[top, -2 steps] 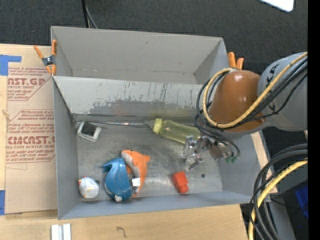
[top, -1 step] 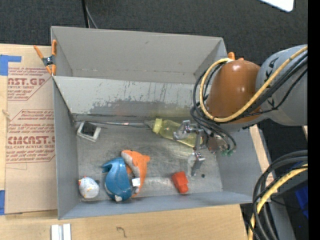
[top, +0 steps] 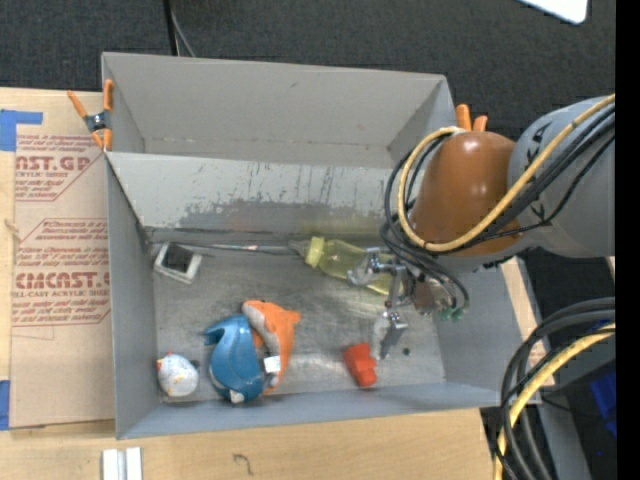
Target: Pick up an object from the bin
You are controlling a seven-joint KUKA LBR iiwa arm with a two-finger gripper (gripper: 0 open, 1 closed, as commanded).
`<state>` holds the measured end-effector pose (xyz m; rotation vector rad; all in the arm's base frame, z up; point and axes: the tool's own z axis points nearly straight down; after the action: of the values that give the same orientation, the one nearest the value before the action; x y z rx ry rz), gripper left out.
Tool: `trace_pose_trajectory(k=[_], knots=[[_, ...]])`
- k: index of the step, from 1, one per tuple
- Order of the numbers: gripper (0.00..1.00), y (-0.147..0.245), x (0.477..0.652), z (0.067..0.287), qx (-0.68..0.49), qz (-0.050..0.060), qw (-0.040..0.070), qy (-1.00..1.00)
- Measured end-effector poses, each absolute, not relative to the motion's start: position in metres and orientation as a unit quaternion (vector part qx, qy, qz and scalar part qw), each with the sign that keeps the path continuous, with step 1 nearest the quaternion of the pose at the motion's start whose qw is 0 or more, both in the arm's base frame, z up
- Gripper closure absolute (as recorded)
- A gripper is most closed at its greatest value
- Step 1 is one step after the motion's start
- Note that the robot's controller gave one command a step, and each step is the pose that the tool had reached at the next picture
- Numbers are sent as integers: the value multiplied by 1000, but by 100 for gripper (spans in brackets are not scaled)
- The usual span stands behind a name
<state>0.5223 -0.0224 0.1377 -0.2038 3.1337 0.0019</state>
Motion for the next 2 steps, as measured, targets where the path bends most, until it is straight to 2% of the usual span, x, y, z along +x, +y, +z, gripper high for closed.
trace_pose_trajectory(k=[1, 2], knots=[[100, -33, 492, 77, -256, -1, 4, 967], [100, -33, 492, 77, -256, -1, 4, 967]])
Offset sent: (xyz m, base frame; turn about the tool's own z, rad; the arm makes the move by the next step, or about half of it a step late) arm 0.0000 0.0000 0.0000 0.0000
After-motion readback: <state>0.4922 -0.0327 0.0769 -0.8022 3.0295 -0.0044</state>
